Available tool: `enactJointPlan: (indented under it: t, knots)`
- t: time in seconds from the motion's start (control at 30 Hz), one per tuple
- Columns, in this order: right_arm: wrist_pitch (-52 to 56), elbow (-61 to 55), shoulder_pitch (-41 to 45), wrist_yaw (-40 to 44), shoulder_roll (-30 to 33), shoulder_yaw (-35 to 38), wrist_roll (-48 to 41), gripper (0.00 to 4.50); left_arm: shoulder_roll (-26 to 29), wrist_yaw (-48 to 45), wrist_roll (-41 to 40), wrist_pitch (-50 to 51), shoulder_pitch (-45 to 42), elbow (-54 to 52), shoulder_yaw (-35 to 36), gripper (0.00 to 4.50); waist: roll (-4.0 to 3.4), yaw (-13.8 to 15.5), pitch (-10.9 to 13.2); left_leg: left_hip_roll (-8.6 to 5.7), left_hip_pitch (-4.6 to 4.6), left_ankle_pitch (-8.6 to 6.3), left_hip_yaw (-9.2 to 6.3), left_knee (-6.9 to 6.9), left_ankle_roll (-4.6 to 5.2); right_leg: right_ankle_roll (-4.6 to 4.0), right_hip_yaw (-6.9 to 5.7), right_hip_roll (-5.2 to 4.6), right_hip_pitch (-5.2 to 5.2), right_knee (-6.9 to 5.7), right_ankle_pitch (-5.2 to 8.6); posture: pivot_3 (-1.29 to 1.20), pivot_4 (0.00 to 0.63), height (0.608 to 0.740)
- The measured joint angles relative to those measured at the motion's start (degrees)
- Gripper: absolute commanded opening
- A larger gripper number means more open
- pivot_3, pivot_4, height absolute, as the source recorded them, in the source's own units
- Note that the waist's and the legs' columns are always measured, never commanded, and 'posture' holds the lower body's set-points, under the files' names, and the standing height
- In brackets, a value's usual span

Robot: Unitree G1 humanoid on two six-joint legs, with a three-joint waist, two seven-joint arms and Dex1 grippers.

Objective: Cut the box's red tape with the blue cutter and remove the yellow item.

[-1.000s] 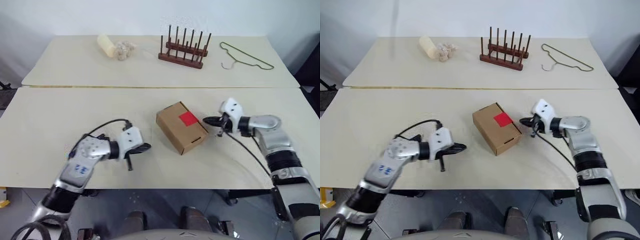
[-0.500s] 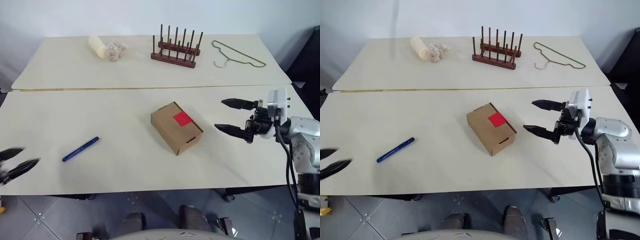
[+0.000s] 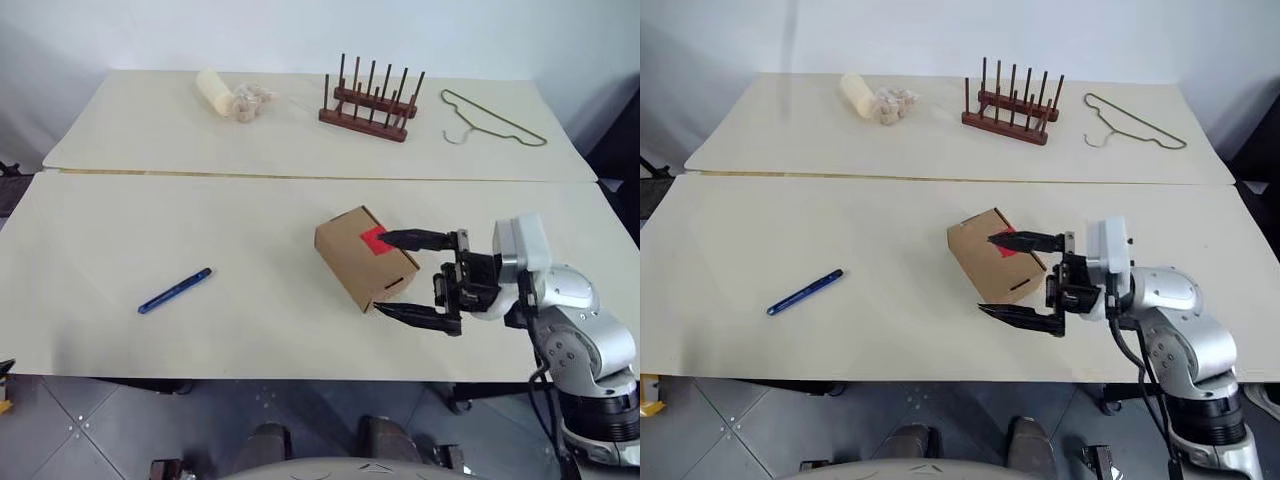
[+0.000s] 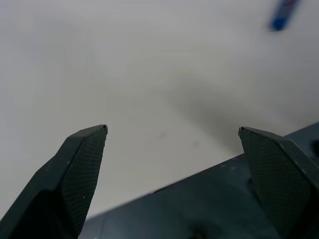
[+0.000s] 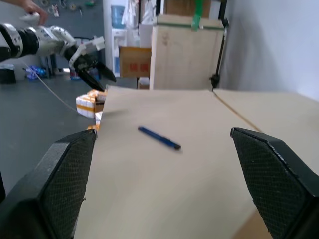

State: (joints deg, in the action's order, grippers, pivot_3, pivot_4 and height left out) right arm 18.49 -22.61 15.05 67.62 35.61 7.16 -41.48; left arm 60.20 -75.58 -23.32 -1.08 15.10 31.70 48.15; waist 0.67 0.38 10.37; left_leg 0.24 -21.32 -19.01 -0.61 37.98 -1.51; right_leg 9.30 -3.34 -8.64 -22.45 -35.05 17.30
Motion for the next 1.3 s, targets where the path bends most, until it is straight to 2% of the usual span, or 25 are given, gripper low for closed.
enactJointPlan:
  t: [0.1, 0.23, 0.4, 0.5, 0.6, 0.83, 1.2, 1.3]
  knots:
    - [-2.34, 0.76, -2.35, 1.46, 1.49, 1.05, 1.19, 4.50, -1.72, 2.15, 1.05, 2.33, -5.34, -11.00, -10.25, 4.48, 0.00, 0.29, 0.00, 0.04, 0.01, -0.04, 0.10, 0.07, 0.00, 0.00, 0.03, 0.03, -0.01, -0.01, 0.00, 0.00, 0.150, 0.740]
    - [-3.37, 0.81, -3.34, 1.95, 2.32, 1.37, 1.80, 4.50, -4.20, 8.75, 4.52, 8.22, -13.83, -19.29, -22.53, 4.48, 0.00, -0.44, 0.00, 0.13, 0.04, -0.04, 0.22, 0.07, -0.01, 0.01, 0.03, 0.08, -0.05, -0.05, 0.00, 0.00, 0.150, 0.740]
    - [-3.43, 0.63, -4.82, 1.52, 2.52, 1.91, 1.81, 4.50, -6.26, 13.32, 8.14, 12.03, -20.34, -19.86, -31.91, 4.48, 0.00, -1.45, 0.00, 0.30, 0.15, -0.15, 0.53, 0.07, -0.06, 0.01, -0.12, 0.13, -0.15, -0.07, 0.00, 0.00, 0.150, 0.740]
    - [-3.43, 0.42, -4.95, 0.70, 2.56, 2.17, 1.81, 4.50, -5.47, 13.22, 8.48, 12.22, -20.78, -19.91, -32.92, 4.48, -0.01, -1.64, -0.01, 0.31, 0.18, -0.17, 0.55, 0.13, -0.04, 0.00, -0.17, 0.11, -0.13, -0.07, -0.01, 0.00, 0.150, 0.740]
    - [-3.41, -0.03, -5.56, -0.09, 2.65, 2.21, 1.81, 4.50, -5.21, 13.71, 8.53, 13.39, -20.71, -20.33, -33.36, 3.92, -0.04, -1.63, -0.02, 0.33, 0.22, -0.18, 0.56, 0.16, -0.04, 0.00, -0.17, 0.11, -0.10, -0.08, -0.01, 0.00, 0.150, 0.740]
    - [-3.39, -0.73, -6.72, -1.77, 3.42, 2.79, 1.73, 4.50, -3.11, 14.05, 8.36, 14.75, -16.47, -21.41, -31.99, 2.00, -0.27, -2.12, -0.11, 0.45, 0.54, -0.21, 0.84, 0.09, -0.07, -0.08, -0.03, 0.13, -0.10, -0.29, 0.01, 0.00, 0.150, 0.740]
    - [-3.39, -0.76, -4.56, -3.31, 3.55, 2.17, 1.91, 4.50, -2.76, 15.60, 7.72, 15.47, -11.60, -22.19, -28.37, 2.00, -0.29, -2.05, -0.12, 0.53, 0.96, -0.33, 1.27, 0.00, -0.06, -0.18, 0.28, 0.14, -0.04, -0.44, 0.06, 0.00, 0.150, 0.740]
    - [-3.39, -0.61, -4.49, -3.25, 3.56, 2.15, 1.91, 4.50, -2.94, 15.69, 7.65, 15.51, -11.62, -22.35, -28.62, 1.40, -0.36, -1.98, -0.16, 0.52, 0.97, -0.35, 1.31, 0.00, -0.05, -0.18, 0.32, 0.14, -0.04, -0.44, 0.06, 0.00, 0.150, 0.740]
